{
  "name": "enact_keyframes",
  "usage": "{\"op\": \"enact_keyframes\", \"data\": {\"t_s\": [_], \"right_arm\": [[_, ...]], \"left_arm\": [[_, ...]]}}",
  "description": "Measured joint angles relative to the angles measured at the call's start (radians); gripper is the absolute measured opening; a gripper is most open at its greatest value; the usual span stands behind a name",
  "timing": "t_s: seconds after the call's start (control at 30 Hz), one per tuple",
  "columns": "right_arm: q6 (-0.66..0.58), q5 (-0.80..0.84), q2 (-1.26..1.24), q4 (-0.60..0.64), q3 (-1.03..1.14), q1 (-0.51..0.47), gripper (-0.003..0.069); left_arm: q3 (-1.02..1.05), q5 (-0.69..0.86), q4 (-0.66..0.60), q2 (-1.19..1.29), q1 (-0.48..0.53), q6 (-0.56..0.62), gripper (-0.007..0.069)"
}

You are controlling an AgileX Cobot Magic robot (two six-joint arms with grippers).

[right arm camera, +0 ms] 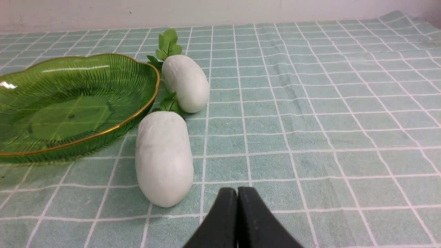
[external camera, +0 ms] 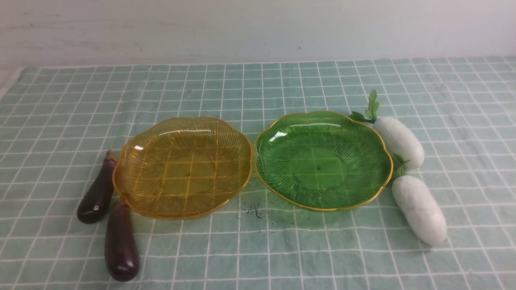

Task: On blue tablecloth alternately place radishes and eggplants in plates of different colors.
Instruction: 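Place the white radish on the plate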

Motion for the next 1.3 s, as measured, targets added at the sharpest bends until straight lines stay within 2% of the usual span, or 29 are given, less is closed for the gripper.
{"op": "enact_keyframes", "data": {"t_s": [0.6, 0.7, 0.73, 0.77, 0.83, 0.9, 0.93, 0.97, 1.03, 1.1, 1.3], "right_arm": [[-0.001, -0.002, 0.0, 0.0, 0.0, 0.0, -0.0015], [0.002, -0.005, 0.0, 0.001, 0.0, 0.0, -0.0015], [0.015, -0.006, 0.0, 0.012, 0.0, 0.0, -0.0015], [0.055, -0.019, 0.0, 0.084, 0.002, 0.0, -0.0015], [0.16, -0.062, 0.0, 0.275, 0.01, 0.0, -0.0015], [0.256, -0.096, 0.0, 0.45, 0.011, 0.0, -0.0015], [0.264, -0.103, 0.0, 0.488, 0.011, 0.0, -0.0015], [0.307, -0.124, 0.0, 0.618, 0.011, 0.0, -0.0015], [0.32, -0.139, 0.0, 0.715, 0.011, 0.0, -0.0015], [0.315, -0.144, 0.0, 0.76, 0.011, 0.0, -0.0015], [0.27, -0.152, 0.0, 0.795, 0.011, 0.0, -0.0015]], "left_arm": [[0.0, 0.0, 0.0, 0.0, 0.0, -0.002, -0.0008], [0.0, -0.001, -0.052, 0.0, 0.0, -0.045, -0.0008], [0.0, -0.005, -0.086, 0.0, 0.0, -0.066, -0.0008], [0.002, -0.02, -0.199, 0.0, 0.0, -0.139, -0.0008], [0.003, -0.052, -0.47, 0.0, 0.0, -0.303, -0.0008], [0.003, -0.066, -0.671, 0.0, 0.0, -0.406, -0.0008], [0.003, -0.069, -0.711, 0.0, 0.0, -0.423, -0.0008], [0.003, -0.083, -0.841, 0.0, 0.0, -0.463, -0.0008], [0.003, -0.103, -0.928, 0.0, 0.001, -0.471, -0.0008], [0.003, -0.112, -0.967, 0.0, 0.003, -0.46, -0.0008], [0.003, -0.165, -0.995, 0.0, 0.004, -0.403, -0.0008]]}}
